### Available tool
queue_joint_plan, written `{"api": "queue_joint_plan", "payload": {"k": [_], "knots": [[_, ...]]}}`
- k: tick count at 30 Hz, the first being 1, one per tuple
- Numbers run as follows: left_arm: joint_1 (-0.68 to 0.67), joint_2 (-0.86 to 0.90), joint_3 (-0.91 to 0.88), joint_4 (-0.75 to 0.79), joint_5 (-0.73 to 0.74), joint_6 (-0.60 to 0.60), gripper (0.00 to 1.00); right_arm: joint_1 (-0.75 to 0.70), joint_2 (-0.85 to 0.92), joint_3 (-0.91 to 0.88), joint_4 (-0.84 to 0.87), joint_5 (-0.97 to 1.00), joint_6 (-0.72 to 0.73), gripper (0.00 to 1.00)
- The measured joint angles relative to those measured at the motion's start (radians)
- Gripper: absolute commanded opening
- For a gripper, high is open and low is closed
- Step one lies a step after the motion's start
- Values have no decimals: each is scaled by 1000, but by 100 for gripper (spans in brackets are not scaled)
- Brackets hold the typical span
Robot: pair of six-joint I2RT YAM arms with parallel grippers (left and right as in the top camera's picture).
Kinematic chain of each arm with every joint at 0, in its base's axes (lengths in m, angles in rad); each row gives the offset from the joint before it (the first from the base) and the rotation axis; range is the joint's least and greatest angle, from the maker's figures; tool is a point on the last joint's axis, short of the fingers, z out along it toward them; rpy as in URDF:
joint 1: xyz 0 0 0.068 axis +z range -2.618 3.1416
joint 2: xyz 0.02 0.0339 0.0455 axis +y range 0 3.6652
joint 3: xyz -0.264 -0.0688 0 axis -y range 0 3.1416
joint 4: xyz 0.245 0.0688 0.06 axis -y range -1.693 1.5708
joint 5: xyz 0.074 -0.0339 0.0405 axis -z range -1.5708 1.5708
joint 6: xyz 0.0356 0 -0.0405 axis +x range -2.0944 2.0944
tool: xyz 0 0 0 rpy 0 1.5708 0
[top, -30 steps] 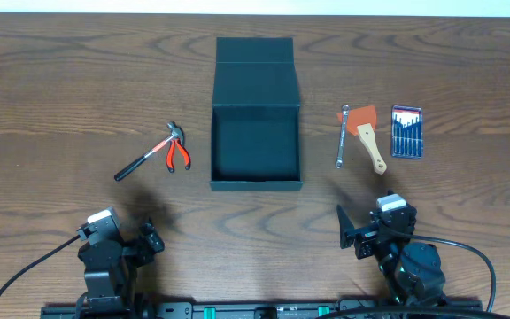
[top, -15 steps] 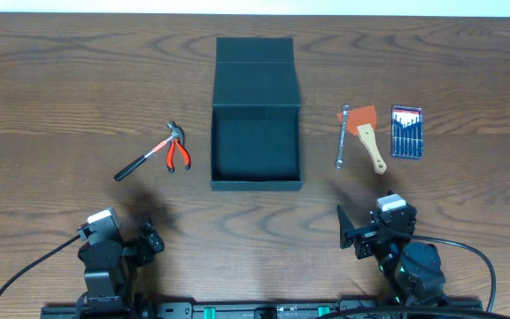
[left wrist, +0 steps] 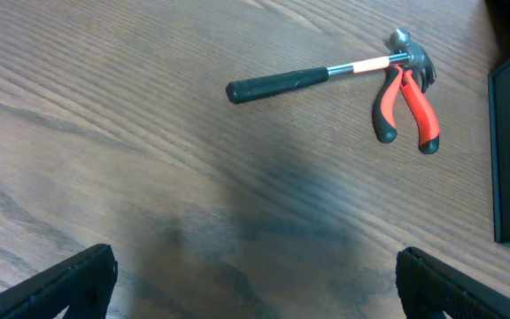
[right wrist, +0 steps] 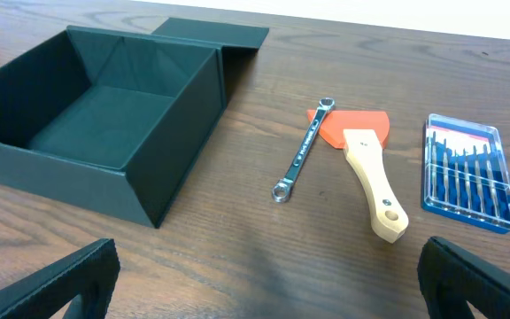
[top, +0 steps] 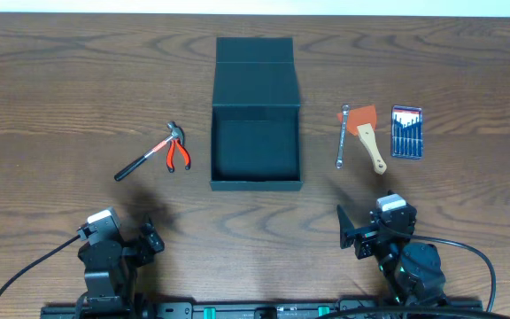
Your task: Pack container
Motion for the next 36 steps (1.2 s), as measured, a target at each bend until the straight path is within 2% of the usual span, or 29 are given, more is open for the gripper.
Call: {"api": "queue_joint_plan", "payload": {"k": [6,9,11,18,23,29,36], "knots": [[0,0,0,0,0,0,99,0,0,0,3,0,0,99],[0,0,0,0,0,0,99,0,0,-7,72,-2,8,99],[0,0,0,0,0,0,99,0,0,-8,104,-16,69,99],[0,0,0,0,0,0,98,0,-2,-11,76,-60,455,99],[0,0,0,0,0,0,99,-3,29,-11,82,-52,564,99],[0,0,0,0,0,0,99,-37,264,43,98,-59,576,99],[0,0,0,0,0,0,99,-102,615,346,15,-47,507,99]]}}
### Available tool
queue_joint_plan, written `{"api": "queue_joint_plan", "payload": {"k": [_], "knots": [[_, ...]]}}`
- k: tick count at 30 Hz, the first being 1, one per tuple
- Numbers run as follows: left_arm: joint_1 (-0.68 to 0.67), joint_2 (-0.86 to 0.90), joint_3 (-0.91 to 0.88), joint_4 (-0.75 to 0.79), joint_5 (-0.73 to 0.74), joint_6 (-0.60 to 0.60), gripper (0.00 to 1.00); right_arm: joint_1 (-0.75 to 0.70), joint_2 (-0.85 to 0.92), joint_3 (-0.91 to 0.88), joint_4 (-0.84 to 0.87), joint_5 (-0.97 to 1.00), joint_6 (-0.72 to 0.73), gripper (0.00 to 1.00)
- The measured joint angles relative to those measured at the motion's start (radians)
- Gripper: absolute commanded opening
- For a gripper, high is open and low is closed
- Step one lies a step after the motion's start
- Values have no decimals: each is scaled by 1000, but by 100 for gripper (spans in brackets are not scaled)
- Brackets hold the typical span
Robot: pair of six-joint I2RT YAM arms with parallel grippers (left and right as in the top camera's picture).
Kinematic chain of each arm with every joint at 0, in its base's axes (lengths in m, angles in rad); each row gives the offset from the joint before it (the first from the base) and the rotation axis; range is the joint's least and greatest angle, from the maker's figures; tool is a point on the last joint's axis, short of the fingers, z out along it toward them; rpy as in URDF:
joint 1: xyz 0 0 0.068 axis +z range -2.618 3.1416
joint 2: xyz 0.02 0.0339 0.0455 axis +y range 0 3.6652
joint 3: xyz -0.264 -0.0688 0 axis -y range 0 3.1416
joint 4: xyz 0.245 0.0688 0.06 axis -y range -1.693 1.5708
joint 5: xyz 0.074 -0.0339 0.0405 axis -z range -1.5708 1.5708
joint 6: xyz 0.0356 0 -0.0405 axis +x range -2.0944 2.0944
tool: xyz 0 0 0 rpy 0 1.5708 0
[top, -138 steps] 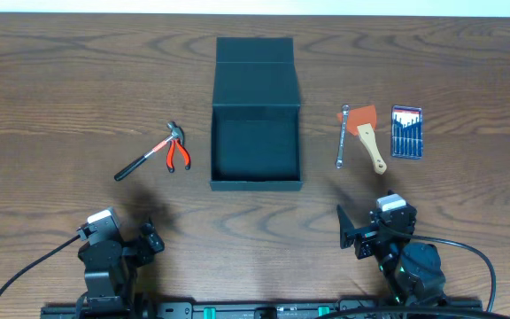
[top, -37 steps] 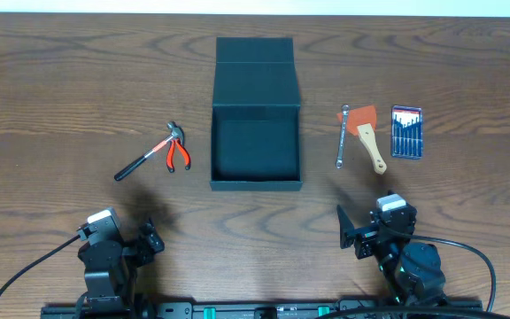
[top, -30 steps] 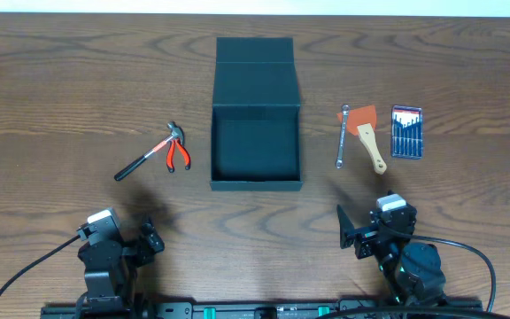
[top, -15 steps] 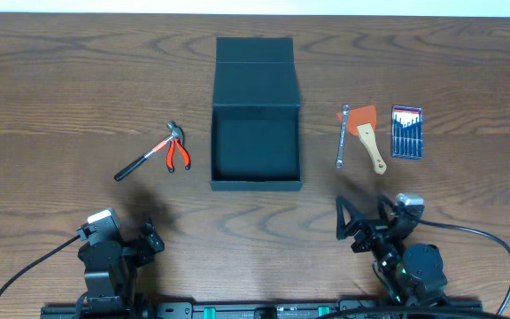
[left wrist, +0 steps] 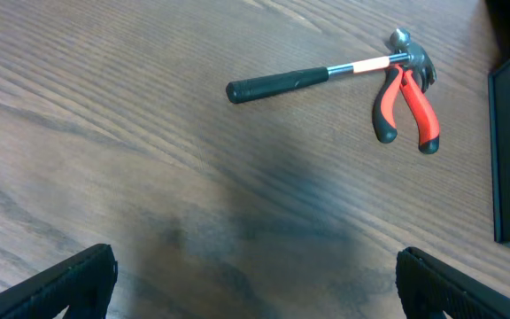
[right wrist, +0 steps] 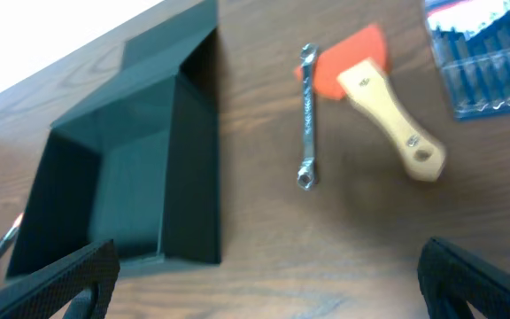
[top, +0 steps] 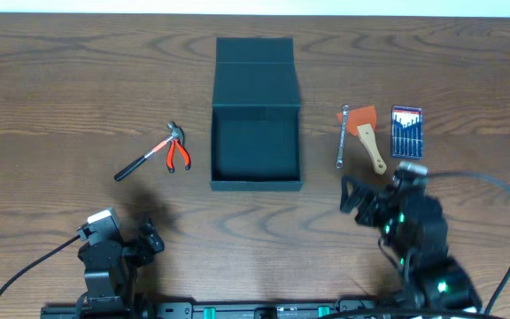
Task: Pack container
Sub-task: 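Move the right gripper over the blue screwdriver set case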
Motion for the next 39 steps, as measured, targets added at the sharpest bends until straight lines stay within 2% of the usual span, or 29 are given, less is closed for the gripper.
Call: {"api": "queue_joint_plan", "payload": {"k": [9,15,21,30,39], "knots": [[0,0,0,0,0,0,99,-103,432,385,-204,55,-95,99],[0,0,0,0,0,0,99,-172,619,548,-259,97,-108,99],[0,0,0,0,0,0,99,-267,718,580,-242,110,-140,99],[0,0,0,0,0,0,98,-391,883,581,-117,129,-259,99],[0,0,0,0,0,0,99,-410,1047,581,53,126,-379,99]]}}
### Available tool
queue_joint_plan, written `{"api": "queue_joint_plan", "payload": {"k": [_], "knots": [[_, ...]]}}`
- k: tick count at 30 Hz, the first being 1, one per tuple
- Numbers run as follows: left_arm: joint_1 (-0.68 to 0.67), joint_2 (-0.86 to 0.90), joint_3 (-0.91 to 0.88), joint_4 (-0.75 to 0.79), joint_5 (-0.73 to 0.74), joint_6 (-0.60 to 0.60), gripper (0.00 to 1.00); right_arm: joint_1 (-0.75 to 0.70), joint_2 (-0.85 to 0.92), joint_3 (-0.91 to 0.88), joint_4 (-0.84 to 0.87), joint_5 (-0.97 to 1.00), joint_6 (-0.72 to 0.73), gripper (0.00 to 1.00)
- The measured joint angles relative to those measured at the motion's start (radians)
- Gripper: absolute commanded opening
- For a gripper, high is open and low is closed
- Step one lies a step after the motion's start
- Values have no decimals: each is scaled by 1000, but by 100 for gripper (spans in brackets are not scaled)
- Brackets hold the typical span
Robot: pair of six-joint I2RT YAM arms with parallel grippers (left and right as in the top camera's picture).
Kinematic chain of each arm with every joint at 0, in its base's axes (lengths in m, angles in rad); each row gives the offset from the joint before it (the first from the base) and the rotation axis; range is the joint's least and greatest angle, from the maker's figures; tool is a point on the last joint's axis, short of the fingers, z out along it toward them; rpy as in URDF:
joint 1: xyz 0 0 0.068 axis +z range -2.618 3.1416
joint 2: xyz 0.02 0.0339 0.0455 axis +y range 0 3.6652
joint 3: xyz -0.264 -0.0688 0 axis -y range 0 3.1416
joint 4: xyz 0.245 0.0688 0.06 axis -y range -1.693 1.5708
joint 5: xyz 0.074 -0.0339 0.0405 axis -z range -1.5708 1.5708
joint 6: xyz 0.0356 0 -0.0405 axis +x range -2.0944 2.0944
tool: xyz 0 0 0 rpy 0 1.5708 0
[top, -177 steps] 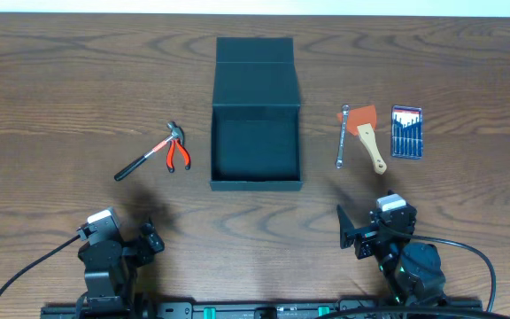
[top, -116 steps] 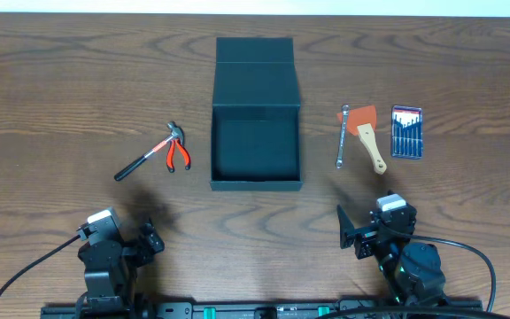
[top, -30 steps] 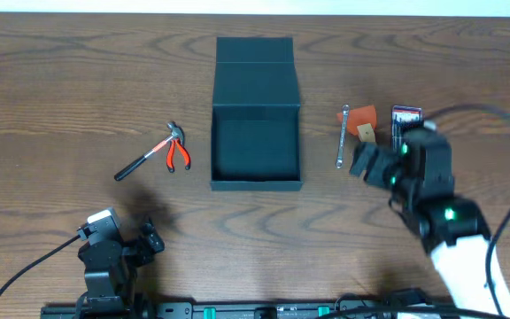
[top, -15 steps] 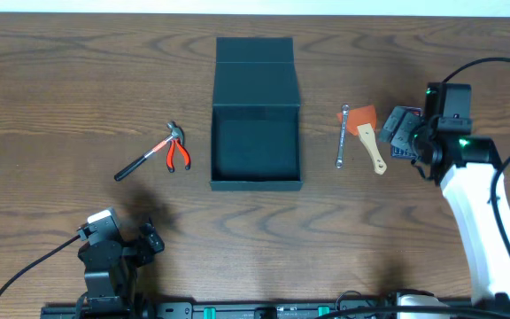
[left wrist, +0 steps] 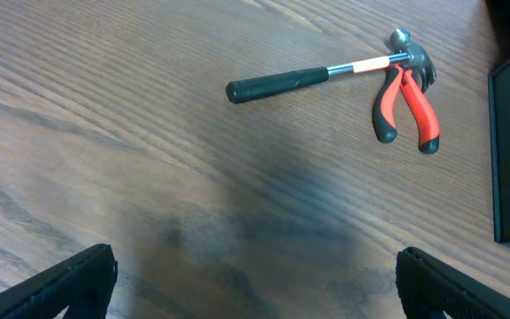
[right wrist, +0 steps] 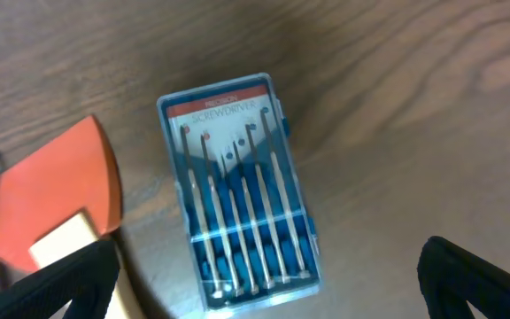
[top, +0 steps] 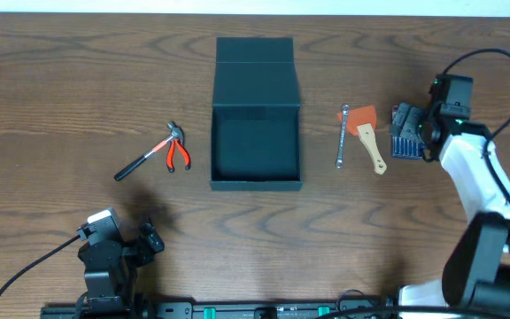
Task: Pack container
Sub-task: 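Move the right gripper over the blue screwdriver set case, then lower and close the right gripper on the screwdriver case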
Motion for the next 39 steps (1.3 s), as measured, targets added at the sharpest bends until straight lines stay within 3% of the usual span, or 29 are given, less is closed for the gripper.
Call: {"api": "queue_joint_plan", "payload": {"k": [9,26,39], "knots": [[0,0,0,0,0,0,98,0,152,0,73,-35,-34,99],[0,0,0,0,0,0,99,-15,229,6,95,-79,-75,99],[0,0,0,0,0,0,99,-51,239,7,129,-130,-95,84]]}}
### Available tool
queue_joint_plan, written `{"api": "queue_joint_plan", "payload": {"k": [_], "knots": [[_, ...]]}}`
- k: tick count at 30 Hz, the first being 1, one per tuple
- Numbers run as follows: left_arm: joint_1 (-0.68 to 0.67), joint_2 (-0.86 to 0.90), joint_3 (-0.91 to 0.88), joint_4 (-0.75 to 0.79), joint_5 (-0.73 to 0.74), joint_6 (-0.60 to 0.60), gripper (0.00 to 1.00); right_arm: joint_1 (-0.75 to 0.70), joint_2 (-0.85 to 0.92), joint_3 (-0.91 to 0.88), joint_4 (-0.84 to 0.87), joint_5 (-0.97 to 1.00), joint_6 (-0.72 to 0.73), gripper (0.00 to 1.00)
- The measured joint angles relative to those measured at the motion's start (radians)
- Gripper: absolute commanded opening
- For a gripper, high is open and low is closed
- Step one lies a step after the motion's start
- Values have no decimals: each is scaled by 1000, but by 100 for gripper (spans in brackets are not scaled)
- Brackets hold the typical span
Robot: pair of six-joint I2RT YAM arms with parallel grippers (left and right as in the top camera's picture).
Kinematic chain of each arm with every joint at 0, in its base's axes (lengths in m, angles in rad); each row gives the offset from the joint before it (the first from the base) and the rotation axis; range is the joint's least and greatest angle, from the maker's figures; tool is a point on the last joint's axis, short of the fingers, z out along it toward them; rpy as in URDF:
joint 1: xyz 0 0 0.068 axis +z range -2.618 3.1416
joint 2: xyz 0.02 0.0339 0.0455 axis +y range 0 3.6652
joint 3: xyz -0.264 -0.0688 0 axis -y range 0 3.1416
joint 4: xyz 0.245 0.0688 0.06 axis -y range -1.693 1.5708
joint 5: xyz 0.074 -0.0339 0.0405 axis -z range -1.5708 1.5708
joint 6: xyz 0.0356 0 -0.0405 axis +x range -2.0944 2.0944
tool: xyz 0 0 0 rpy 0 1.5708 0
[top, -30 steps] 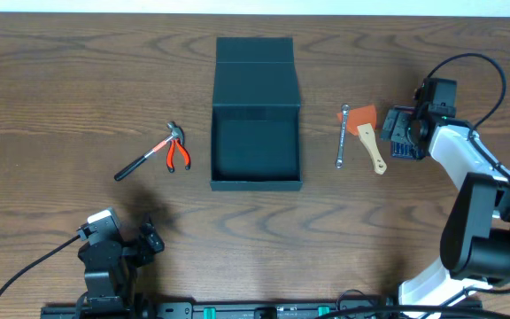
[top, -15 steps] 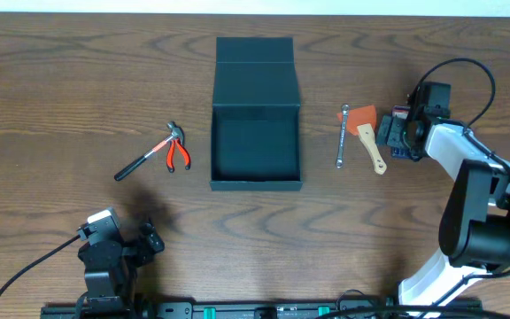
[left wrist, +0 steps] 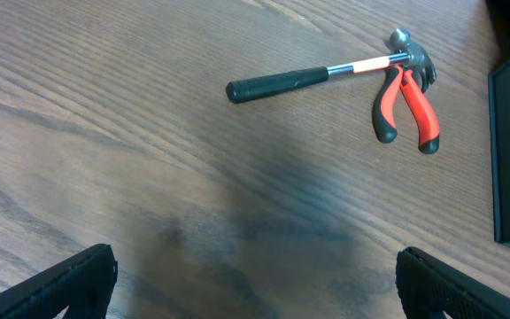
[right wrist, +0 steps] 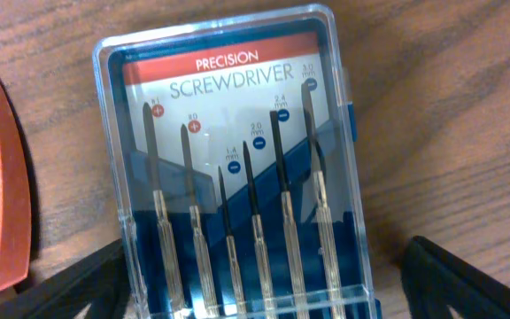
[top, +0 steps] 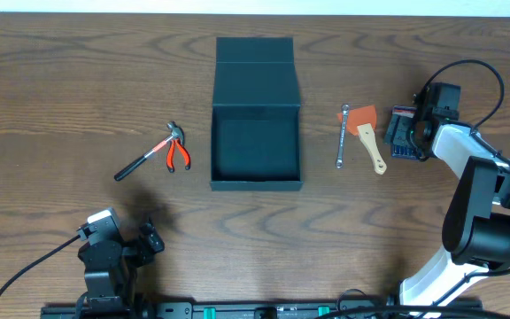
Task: Pack container
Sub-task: 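Lower and close the right gripper on the screwdriver case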
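Observation:
The open dark box lies mid-table, its lid flap folded back. My right gripper is open and low over the blue precision screwdriver case, one finger on each side of it, touching or not I cannot tell. Left of the case lie an orange scraper with a wooden handle and a small wrench. A hammer and red-handled pliers lie left of the box. My left gripper is open above bare table near the front edge, holding nothing.
The scraper's orange blade lies close to the left of the screwdriver case. The box's right wall shows at the edge of the left wrist view. Wood table surrounds everything.
My right gripper has come down closer over the screwdriver case, which now fills the wrist view between the open fingers. The left arm has not moved.
Both grippers first rested open near the front edge. The right arm then stood farther out toward the tools right of the box, then above the screwdriver case at the far right, and now straddles it low. No object has shifted.

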Motion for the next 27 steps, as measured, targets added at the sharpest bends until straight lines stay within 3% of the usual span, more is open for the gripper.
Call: {"api": "queue_joint_plan", "payload": {"k": [27], "knots": [[0,0,0,0,0,0,98,-2,24,24,14,-1,-5,59]]}}
